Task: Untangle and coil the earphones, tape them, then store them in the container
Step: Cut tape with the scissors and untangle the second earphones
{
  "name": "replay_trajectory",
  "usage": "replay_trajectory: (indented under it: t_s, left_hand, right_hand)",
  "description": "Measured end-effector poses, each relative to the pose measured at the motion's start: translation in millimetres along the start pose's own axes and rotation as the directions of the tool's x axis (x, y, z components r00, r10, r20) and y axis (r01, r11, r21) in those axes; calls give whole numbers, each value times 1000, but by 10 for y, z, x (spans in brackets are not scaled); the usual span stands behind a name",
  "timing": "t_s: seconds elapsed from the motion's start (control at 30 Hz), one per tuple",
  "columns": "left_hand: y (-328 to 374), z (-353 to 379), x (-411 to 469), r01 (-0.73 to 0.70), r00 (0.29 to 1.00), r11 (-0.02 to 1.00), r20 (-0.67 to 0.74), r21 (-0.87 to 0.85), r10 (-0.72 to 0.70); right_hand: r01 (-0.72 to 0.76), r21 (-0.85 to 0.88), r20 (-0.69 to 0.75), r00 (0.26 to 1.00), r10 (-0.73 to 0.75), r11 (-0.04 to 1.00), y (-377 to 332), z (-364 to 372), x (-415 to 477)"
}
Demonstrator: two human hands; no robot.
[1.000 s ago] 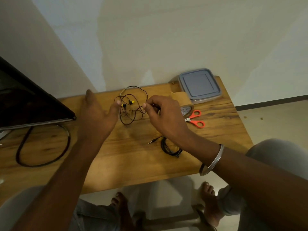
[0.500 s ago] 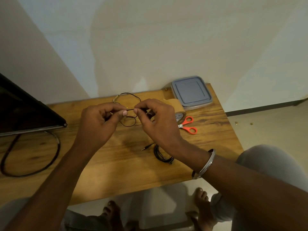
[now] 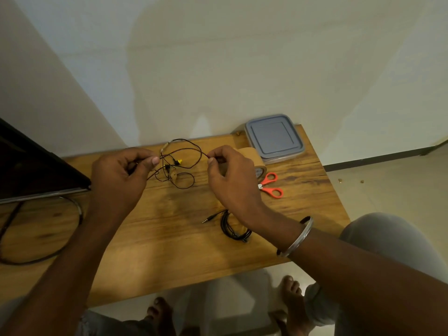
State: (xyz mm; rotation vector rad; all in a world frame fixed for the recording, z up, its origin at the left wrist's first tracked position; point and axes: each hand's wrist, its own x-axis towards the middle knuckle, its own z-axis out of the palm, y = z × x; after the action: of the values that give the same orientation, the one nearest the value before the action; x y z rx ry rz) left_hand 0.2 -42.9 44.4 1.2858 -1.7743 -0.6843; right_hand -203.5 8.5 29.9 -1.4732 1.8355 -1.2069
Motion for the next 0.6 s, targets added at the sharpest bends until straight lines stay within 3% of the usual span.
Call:
replay_trajectory:
  t_s: [0.1, 0.17, 0.27, 0.37, 0.6]
  left_hand:
    - [-10, 37, -10, -24, 999, 1000, 22, -3, 24]
    - [6, 71, -12, -22, 999, 999, 36, -34, 23]
    - [79, 151, -68, -25, 994, 997, 106, -74, 33]
    - [130, 222, -128, -73, 983, 995, 165, -70, 84]
    - [51, 135, -48, -80, 991, 997, 105, -14, 81]
  right_hand:
    - [100, -177, 63, 994, -90, 979, -63, 6, -66]
    - [151, -207, 79, 987, -138, 967, -61, 38, -84]
    - [221, -57, 166, 964, -209, 974, -52, 83, -103]
    - [185, 111, 214, 955, -205, 976, -68, 81, -113]
    - [82, 130, 62, 994, -91, 988, -24, 73, -50]
